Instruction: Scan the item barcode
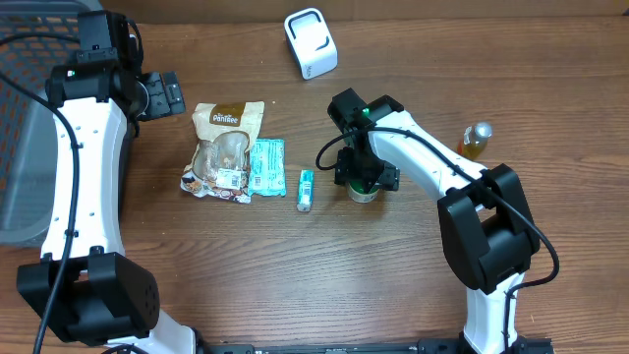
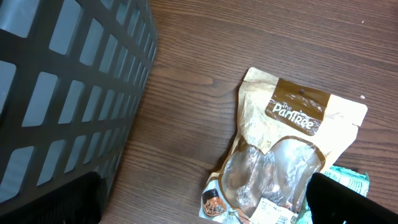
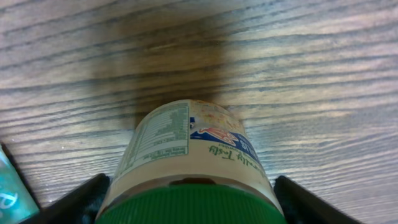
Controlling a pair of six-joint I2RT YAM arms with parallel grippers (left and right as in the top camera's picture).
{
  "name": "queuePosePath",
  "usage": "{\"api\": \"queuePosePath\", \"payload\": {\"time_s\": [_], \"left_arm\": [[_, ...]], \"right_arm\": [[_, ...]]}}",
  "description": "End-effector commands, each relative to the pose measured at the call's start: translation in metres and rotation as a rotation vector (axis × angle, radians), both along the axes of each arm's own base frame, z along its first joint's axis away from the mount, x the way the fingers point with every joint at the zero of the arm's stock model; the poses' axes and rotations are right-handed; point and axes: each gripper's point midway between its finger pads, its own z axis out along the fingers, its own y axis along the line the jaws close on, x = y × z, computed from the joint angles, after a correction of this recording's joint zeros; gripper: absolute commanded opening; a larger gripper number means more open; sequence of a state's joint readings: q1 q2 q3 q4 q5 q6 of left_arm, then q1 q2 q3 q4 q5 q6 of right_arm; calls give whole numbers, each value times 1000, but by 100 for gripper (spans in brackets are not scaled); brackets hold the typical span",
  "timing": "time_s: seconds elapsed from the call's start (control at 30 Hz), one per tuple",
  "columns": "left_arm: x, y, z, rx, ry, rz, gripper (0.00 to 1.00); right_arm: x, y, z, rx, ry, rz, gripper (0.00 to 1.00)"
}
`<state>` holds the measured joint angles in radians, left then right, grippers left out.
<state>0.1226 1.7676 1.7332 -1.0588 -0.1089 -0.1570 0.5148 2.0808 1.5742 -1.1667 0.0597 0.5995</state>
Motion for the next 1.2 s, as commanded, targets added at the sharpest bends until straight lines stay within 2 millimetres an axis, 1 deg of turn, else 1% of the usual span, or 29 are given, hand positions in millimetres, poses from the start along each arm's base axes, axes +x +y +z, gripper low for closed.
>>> {"api": "queuePosePath", "payload": {"time_s": [0.0,0.03,0.27,0.4,0.53,0.6,0.9,1.07,1.13,1.17], "left_arm": [[1,6,7,16,-15,11,100],[1,6,7,16,-15,11,100],[1,6,7,16,-15,11,100],[1,6,7,16,-15,11,100],[1,6,7,16,-15,11,100],[1,6,7,16,-15,11,100],[1,6,7,16,-15,11,100],[1,6,7,16,-15,11,100],[1,6,7,16,-15,11,100],[1,6,7,16,-15,11,100]], "right_arm": [[0,-3,-2,-18,-3,-1,96],[0,-3,-2,-18,-3,-2,100],[-3,-4,-2,-23,12,-2,100],[-8,-6,-2,-33,30,0,86],[-6,-5,-2,-28,22,-1,76],[-6,-5,-2,-29,22,-5,74],[-5,-4,-2,-26,15,-24,74],[-8,2,-3,8,33,-111,70],[-9,7,-3,33,38,-149,64],[-8,10,-3,47,36,-170,64]]}}
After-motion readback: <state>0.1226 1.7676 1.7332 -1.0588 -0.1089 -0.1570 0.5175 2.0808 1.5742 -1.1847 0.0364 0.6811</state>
